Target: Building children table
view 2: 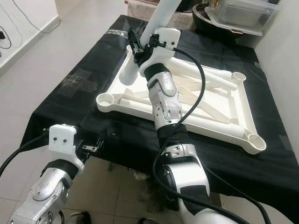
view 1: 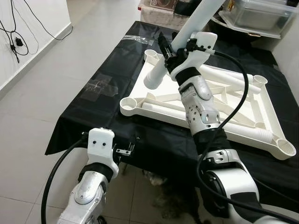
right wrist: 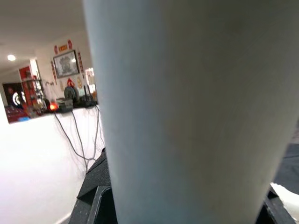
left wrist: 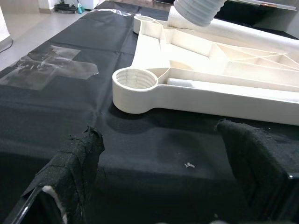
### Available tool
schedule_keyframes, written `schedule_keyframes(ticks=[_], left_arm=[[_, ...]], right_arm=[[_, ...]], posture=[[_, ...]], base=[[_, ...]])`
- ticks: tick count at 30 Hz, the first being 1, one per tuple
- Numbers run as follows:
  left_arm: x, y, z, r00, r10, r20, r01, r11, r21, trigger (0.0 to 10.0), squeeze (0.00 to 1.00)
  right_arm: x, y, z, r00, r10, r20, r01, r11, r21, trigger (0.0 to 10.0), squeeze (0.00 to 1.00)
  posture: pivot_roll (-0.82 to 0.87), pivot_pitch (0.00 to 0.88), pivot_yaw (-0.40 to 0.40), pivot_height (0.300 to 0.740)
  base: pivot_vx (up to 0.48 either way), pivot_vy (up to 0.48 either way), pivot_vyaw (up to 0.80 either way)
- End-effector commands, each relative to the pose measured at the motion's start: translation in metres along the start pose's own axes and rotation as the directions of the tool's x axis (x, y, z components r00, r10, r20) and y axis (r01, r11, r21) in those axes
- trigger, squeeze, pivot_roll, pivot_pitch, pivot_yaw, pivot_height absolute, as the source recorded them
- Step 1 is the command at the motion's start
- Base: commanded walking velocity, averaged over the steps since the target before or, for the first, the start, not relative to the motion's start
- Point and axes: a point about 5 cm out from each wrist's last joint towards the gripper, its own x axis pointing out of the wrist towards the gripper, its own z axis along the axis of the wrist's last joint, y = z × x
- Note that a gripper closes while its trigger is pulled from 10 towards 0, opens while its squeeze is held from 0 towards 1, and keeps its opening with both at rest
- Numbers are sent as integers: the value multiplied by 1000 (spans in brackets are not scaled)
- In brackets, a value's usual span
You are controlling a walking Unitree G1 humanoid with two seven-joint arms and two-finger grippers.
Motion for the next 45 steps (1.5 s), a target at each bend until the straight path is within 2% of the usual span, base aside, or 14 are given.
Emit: schedule_keyframes(ticks=[1, 3, 4, 11, 34, 38, 40, 45], left_arm=[[1, 1, -1, 1000, 11, 2, -11, 1000, -2, 10000, 0], [1, 2, -1, 1000, 11, 4, -11, 1000, -1, 10000, 0], [2, 3, 0, 1000, 16, 8, -16, 1000, 1, 10000, 0], [6, 5, 0, 1000, 14, 15, -14, 1000, 5, 10000, 0], [9, 7, 1, 1000, 21, 23, -21, 1000, 2, 10000, 0], [9, 7, 1, 1000, 19, 22, -20, 1000, 2, 10000, 0], [9, 7, 1, 1000, 19, 22, -20, 1000, 2, 10000, 0], [8, 8, 0, 1000, 22, 20, -22, 1000, 3, 10000, 0]], right_arm=[[-4, -4, 2, 1000, -13, 14, 14, 998, -64, 10000, 0], [-5, -6, 3, 1000, -21, 15, 22, 997, -80, 10000, 0], [-7, -12, 4, 999, -50, 18, 52, 994, -98, 10000, 0], [-11, -18, 3, 997, -74, 13, 75, 991, -111, 10000, 0], [-14, -15, 2, 997, -82, 12, 83, 991, -103, 10000, 0], [-2, -9, 15, 997, -47, 54, 50, 997, -57, 10000, 0], [-2, -9, 15, 997, -47, 54, 50, 997, -57, 10000, 0], [3, 9, 13, 998, 44, 45, -44, 999, 4, 10000, 0]], posture=[[66, 161, -134, 740], [66, 161, -134, 740], [63, 156, -131, 740], [58, 148, -124, 740], [52, 168, -121, 740], [56, 166, -113, 740], [56, 166, -113, 740], [55, 163, -119, 740]], base=[[0, 0, 0], [0, 0, 0], [0, 0, 0], [0, 0, 0], [0, 0, 0], [0, 0, 0], [0, 0, 0], [0, 0, 0]])
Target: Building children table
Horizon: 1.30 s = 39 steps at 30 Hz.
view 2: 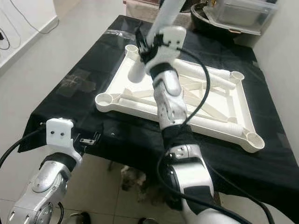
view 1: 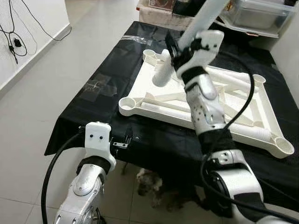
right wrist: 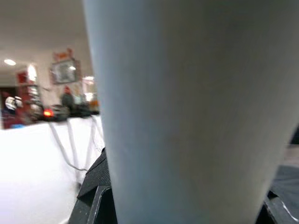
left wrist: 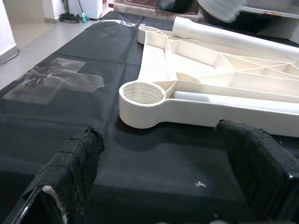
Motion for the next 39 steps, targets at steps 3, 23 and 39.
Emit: schedule_keyframes(ticks=[3, 23, 39], left_arm=[[-2, -2, -5, 1000, 1, -16, -1, 1000, -8, 10000, 0], [3, -2, -7, 1000, -23, -4, 23, 1000, -3, 10000, 0], [10, -2, -6, 999, -33, 20, 33, 999, 0, 10000, 0]], right_arm=[[-6, 9, -10, 998, 45, -33, -44, 998, 37, 10000, 0], [-38, -14, -27, 988, -133, -80, 128, 990, -64, 10000, 0], [-66, -19, -31, 980, -160, -116, 144, 980, -135, 10000, 0]], posture=[[61, 156, -122, 740], [60, 39, -103, 740], [40, 0, -80, 740]], base=[[0, 0, 0], [0, 0, 0], [0, 0, 0]])
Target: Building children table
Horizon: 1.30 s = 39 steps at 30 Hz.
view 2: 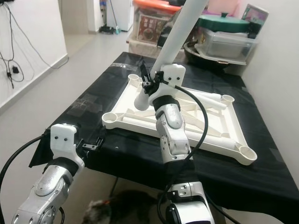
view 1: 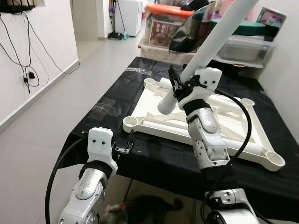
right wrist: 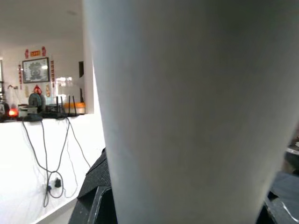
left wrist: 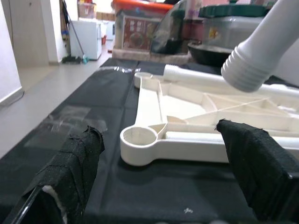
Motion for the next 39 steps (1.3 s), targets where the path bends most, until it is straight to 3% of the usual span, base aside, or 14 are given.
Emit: schedule_keyframes(ticks=[1, 13, 30, 35, 39], left_arm=[[1, -2, -2, 1000, -2, -4, 2, 1000, -2, 10000, 0], [1, 1, -2, 1000, 14, 0, -14, 1000, -1, 10000, 0], [-1, 15, -2, 998, 59, 2, -59, 998, 23, 10000, 0], [-2, 16, 0, 998, 67, 11, -67, 997, 25, 10000, 0], [0, 23, 7, 993, 110, 35, -112, 993, 32, 10000, 0]], right_arm=[[-1, -1, 2, 1000, -1, -1, 1, 1000, -11, 10000, 0], [11, 12, 9, 999, 40, 11, -40, 999, 5, 10000, 0], [15, 11, 16, 999, 39, 21, -40, 999, 16, 10000, 0], [13, 9, 11, 999, 39, -1, -39, 999, 5, 10000, 0], [13, 4, -1, 996, 9, -84, -14, 998, -61, 10000, 0]], posture=[[40, 2, -84, 740], [44, 33, -105, 740], [30, 52, -106, 740], [25, 68, -116, 740], [26, 83, -123, 740]], base=[[0, 0, 0], [0, 0, 0], [0, 0, 0], [0, 0, 0], [0, 0, 0]])
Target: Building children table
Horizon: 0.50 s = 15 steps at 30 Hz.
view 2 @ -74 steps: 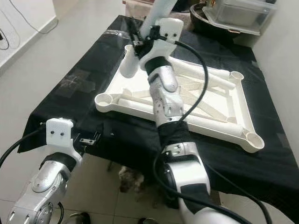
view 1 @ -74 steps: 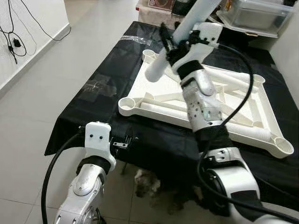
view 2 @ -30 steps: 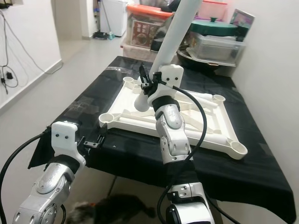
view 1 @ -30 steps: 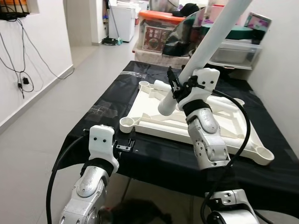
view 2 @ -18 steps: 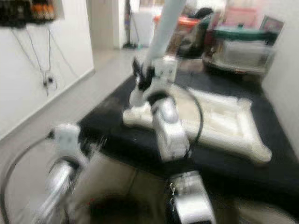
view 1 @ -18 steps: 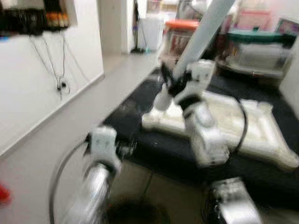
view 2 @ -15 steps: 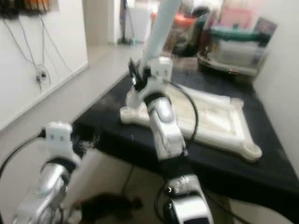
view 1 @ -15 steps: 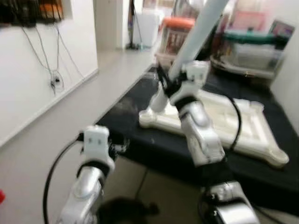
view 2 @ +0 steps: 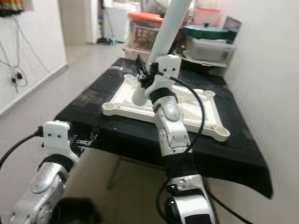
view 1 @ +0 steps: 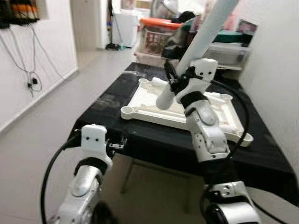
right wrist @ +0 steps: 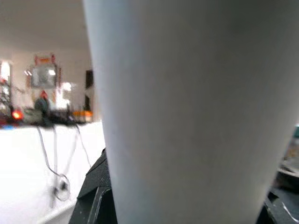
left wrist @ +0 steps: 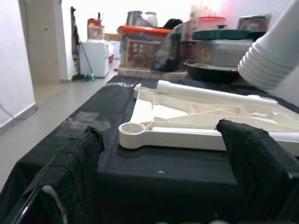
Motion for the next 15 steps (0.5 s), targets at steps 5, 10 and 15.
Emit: schedule_keyframes(ticks=[5, 10, 15], left_arm=[[-1, 18, 4, 997, 78, -2, -78, 996, 40, 10000, 0], [4, 40, 18, 988, 147, 41, -150, 986, 73, 10000, 0], [10, 59, 28, 981, 181, 73, -189, 973, 129, 10000, 0]], right_arm=[[3, 2, -11, 997, 2, -74, -3, 1000, -13, 10000, 0], [7, 2, -5, 998, 5, -62, -6, 1000, -17, 10000, 0], [8, 1, -3, 998, 8, -58, -9, 1000, -21, 10000, 0]], posture=[[20, 118, -130, 740], [13, 154, -140, 740], [9, 173, -139, 740]], base=[[0, 0, 0], [0, 0, 0], [0, 0, 0]])
